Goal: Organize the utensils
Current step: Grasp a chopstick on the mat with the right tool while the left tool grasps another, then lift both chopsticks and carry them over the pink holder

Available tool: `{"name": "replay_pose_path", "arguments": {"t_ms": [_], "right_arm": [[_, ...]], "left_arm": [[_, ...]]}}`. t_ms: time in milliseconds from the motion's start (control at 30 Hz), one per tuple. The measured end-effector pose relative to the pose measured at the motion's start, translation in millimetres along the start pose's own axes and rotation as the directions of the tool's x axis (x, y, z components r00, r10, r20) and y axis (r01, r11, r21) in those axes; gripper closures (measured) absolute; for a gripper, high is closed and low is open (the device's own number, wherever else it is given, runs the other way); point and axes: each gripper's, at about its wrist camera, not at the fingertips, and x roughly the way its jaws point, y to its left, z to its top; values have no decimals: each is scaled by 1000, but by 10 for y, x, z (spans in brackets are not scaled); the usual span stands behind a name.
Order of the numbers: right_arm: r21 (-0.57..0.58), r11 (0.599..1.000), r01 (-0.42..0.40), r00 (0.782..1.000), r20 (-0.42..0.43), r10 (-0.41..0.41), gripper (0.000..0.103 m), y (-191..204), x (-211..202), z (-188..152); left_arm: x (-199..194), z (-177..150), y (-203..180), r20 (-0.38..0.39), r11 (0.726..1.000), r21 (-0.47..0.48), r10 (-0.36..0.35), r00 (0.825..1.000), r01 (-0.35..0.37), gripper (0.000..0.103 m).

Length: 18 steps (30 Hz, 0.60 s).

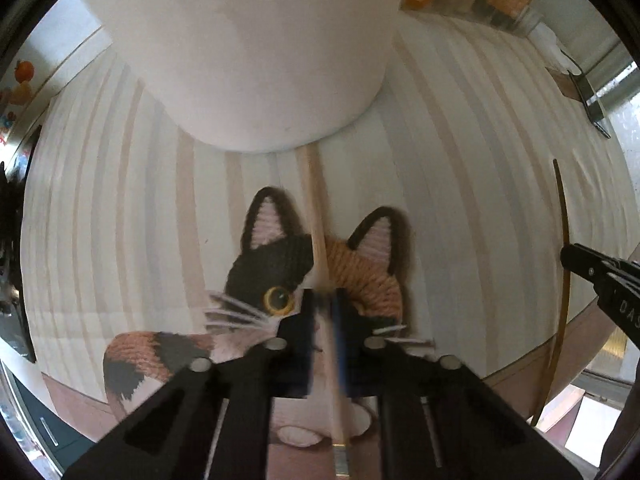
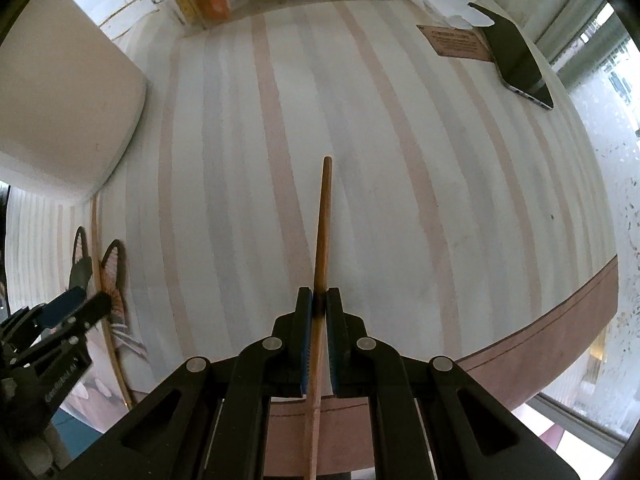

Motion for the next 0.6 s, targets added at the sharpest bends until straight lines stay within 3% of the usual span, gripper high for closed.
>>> {"name": "replay_pose_path", "arguments": {"t_ms": [167,333,600], "right_arm": [[-31,999,-12,1000,-6,12,96,144,19,116],[-82,996,-45,999,-16,44,96,497,83,69],[-180,982,-62,996,-66,51,96,1006,231,16]], "left_arm": [[-46,-167,386,-13,994,-106,-7,1000,5,98],[-92,-347,886,-36,970,-242,-27,999,18,98],[-96,-369,1144,-51,959,-280,-55,997,38,94]]}}
